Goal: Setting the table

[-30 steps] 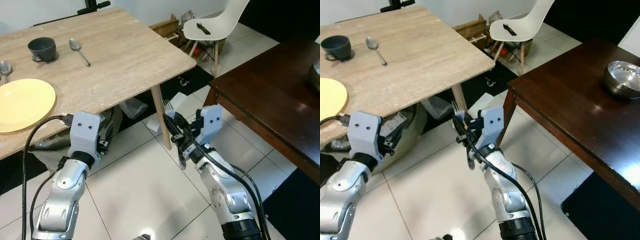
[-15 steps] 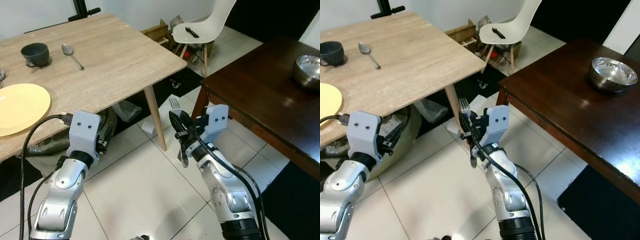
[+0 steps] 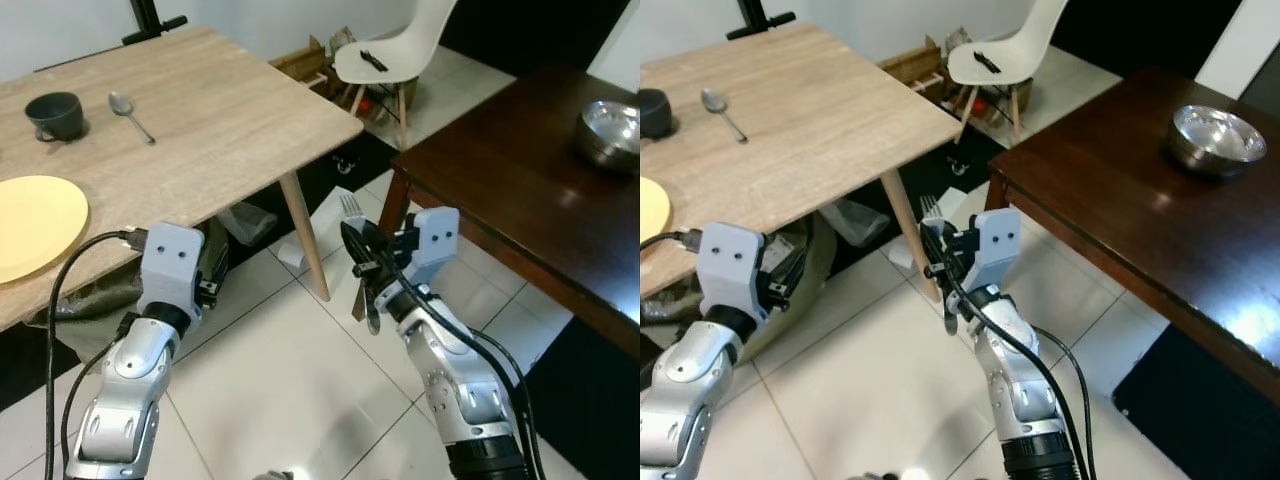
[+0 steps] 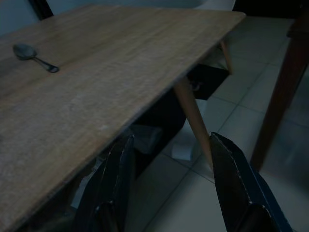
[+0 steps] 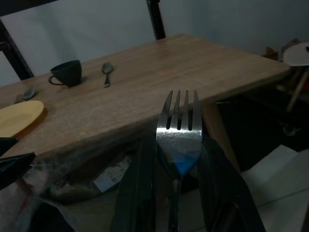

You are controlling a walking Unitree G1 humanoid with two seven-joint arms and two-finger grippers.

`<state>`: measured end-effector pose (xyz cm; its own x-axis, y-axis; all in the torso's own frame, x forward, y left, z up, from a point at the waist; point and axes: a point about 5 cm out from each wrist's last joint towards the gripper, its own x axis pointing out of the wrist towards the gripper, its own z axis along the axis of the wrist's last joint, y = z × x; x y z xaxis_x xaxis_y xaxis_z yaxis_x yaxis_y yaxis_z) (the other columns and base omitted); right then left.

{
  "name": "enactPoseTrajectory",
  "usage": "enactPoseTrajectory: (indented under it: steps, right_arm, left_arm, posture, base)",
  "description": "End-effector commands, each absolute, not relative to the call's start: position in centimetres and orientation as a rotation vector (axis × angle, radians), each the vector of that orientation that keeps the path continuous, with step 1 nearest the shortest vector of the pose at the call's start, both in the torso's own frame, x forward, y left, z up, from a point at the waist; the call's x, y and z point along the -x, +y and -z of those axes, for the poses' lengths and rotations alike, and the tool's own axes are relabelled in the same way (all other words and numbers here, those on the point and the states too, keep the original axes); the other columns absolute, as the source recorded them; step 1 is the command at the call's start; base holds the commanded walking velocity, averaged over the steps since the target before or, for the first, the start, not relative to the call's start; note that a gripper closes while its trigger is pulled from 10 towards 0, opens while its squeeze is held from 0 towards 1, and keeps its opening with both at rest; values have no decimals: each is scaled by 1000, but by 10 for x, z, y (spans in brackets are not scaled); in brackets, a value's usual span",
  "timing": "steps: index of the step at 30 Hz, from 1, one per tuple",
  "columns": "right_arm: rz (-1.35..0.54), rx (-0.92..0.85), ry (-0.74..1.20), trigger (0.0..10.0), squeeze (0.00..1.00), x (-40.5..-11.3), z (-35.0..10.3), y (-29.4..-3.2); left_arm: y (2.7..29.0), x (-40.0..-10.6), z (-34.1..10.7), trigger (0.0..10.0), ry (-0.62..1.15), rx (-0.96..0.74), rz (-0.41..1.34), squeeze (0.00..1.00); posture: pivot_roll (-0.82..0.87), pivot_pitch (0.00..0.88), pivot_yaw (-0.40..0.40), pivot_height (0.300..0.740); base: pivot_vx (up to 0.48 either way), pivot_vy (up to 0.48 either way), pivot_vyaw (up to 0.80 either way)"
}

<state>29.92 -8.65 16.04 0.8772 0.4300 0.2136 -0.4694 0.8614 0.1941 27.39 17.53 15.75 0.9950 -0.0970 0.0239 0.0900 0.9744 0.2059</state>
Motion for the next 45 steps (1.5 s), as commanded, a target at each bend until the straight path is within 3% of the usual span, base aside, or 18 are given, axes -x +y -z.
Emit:
enactPoseTrajectory:
  steps: [1,15,23,32,40,45]
  right_arm:
    - [-481,-243,-152,10000,0,-298,-157,-86]
    - [-502,-242,-155,10000,0,-296,-158,-84]
    - [-511,-260,-158,10000,0,-296,-159,-83]
    - [-537,-330,-165,10000,0,-295,-162,-83]
    - [-787,-515,-129,10000,0,-279,-171,-70]
    - [-876,-483,-107,10000,0,-276,-170,-59]
  left_arm:
    - [176,-274,-152,10000,-8,-216,91,0]
    - [177,-274,-152,10000,-10,-221,90,0]
    - [177,-274,-152,10000,-13,-227,89,0]
    - [175,-274,-156,10000,-52,-261,85,0]
    - [175,-274,-161,10000,-88,-291,81,0]
    - [176,-272,-166,10000,-115,-310,78,0]
  posture:
    - [8,22,14,740]
    - [9,24,14,740]
    - [10,24,14,740]
    - [10,24,14,740]
    - [12,23,14,740]
    - [12,23,14,740]
  base:
    - [480,0,0]
    - [467,0,0]
    - [375,0,746]
    - [335,0,0]
    - [95,0,0]
    - [0,0,0]
